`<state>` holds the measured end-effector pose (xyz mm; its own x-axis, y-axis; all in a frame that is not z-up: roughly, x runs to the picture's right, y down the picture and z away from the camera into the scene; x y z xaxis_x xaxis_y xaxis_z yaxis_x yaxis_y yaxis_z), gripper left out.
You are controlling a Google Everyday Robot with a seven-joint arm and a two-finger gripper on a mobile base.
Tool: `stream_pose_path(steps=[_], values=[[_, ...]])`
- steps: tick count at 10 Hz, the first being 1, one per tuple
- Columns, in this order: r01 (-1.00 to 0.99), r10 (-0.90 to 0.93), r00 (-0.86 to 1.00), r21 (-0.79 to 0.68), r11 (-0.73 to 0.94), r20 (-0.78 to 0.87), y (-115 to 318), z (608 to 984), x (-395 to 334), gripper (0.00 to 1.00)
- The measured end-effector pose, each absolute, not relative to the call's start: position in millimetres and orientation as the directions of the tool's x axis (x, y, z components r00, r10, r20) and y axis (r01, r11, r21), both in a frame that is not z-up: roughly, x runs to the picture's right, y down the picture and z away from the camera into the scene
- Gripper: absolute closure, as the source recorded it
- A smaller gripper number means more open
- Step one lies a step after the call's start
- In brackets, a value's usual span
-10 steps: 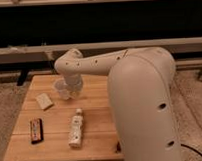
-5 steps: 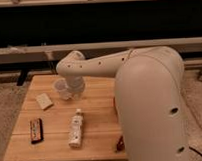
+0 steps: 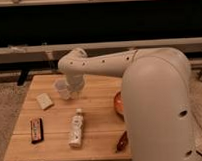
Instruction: Place the white sponge in the ceramic bowl
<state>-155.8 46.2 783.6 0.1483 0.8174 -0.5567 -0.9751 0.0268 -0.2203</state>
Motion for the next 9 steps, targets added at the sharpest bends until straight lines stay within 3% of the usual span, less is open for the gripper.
stream_pose_path(steps=[5, 9], values=[[-0.918, 0.788, 0.343, -0.358, 0.168, -0.511, 15, 788, -245, 0.20], [-0.838, 0.717, 0.515, -0.452, 0.306, -0.470, 22, 785, -316, 0.20]])
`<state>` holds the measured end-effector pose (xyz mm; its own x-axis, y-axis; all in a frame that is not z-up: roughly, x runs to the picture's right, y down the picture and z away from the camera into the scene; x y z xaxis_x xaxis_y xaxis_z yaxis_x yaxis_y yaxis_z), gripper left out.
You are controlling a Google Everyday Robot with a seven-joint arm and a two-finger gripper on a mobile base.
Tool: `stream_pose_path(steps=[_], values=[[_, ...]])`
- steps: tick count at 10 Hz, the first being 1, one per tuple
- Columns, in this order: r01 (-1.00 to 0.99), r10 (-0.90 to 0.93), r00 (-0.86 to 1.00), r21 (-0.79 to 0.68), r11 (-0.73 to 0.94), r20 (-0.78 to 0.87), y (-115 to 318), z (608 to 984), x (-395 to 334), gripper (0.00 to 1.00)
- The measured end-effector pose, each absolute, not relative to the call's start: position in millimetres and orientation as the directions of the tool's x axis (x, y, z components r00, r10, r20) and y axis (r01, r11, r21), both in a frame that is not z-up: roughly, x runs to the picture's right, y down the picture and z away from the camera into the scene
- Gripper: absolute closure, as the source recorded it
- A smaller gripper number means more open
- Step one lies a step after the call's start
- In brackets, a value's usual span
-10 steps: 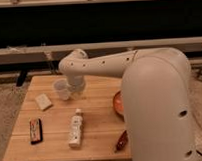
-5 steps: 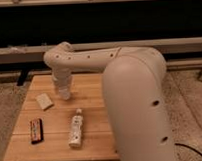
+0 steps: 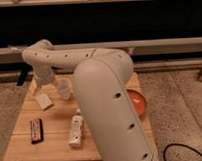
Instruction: Place the white sponge in the ceramic bowl
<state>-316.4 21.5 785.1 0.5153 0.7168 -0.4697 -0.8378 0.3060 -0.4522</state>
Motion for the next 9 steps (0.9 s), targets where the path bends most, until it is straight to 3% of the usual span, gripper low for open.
stream_pose_path(steps=[4, 9], values=[[-0.776, 0.646, 0.620, -0.468, 0.423, -0.445, 28, 796, -357, 0.20], [-0.756, 0.591, 0.653, -0.449, 0.476, -0.473, 33, 862, -382, 0.20]])
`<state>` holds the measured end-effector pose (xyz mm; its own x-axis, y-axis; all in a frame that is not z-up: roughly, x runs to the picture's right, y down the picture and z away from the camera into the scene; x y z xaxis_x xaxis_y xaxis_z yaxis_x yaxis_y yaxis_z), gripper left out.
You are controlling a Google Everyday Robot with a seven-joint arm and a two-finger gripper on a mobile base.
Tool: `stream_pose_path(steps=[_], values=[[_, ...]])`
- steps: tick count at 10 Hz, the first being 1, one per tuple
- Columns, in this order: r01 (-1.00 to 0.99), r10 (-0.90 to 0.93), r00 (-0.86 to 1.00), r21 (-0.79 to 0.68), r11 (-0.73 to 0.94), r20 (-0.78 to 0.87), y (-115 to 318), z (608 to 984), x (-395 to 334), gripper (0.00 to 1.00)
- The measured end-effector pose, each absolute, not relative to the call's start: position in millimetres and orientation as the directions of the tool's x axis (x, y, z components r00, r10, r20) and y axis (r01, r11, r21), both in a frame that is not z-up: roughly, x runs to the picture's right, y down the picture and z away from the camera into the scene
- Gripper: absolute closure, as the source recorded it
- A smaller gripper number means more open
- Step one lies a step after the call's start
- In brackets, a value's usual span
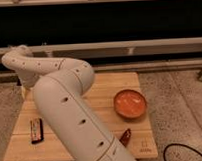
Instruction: Place the white sponge in the ceramic bowl
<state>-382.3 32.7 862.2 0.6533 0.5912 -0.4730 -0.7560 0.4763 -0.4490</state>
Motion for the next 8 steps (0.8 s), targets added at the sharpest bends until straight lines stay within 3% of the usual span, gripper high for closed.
stream_pose_path(steps=[8], values=[[-0.780, 0.577, 0.626, -0.428, 0.456, -0.525, 55, 932, -388, 0.20]])
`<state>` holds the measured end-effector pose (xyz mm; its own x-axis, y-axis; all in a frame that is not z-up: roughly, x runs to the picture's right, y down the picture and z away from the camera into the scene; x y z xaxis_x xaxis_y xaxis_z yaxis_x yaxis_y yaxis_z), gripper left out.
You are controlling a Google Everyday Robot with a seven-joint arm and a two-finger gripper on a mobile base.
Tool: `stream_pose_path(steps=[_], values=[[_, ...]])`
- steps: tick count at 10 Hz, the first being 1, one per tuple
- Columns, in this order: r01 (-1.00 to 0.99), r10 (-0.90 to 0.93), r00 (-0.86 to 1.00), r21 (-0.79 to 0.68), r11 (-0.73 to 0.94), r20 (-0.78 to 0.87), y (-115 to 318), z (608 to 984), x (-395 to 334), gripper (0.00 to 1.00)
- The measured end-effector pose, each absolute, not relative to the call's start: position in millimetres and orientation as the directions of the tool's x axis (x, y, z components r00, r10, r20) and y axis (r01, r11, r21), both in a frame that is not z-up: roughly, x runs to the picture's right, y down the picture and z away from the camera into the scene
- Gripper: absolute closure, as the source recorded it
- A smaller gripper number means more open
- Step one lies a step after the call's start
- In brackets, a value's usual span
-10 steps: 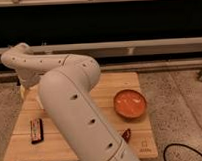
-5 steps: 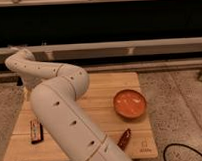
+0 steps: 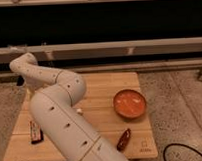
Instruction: Place the white sponge in the ceramic bowl
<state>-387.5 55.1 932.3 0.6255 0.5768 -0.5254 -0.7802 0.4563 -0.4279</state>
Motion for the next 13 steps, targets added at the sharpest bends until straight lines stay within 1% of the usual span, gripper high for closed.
stream_pose_path(steps=[4, 5, 6, 7, 8, 10, 12, 13], values=[[-0.795, 0.558, 0.606, -0.410, 0.447, -0.566, 65, 950, -381, 0.21], [-0.795, 0.549, 0.605, -0.404, 0.452, -0.576, 68, 952, -380, 0.27], [-0.792, 0.541, 0.608, -0.402, 0.459, -0.581, 71, 953, -381, 0.38], [-0.790, 0.536, 0.611, -0.403, 0.463, -0.583, 72, 952, -381, 0.46], [-0.787, 0.530, 0.614, -0.402, 0.468, -0.585, 73, 950, -380, 0.58], [-0.788, 0.531, 0.612, -0.400, 0.467, -0.586, 71, 948, -377, 0.76], [-0.788, 0.532, 0.613, -0.402, 0.466, -0.585, 69, 946, -379, 0.96], [-0.788, 0.532, 0.613, -0.402, 0.467, -0.584, 69, 946, -379, 0.99]])
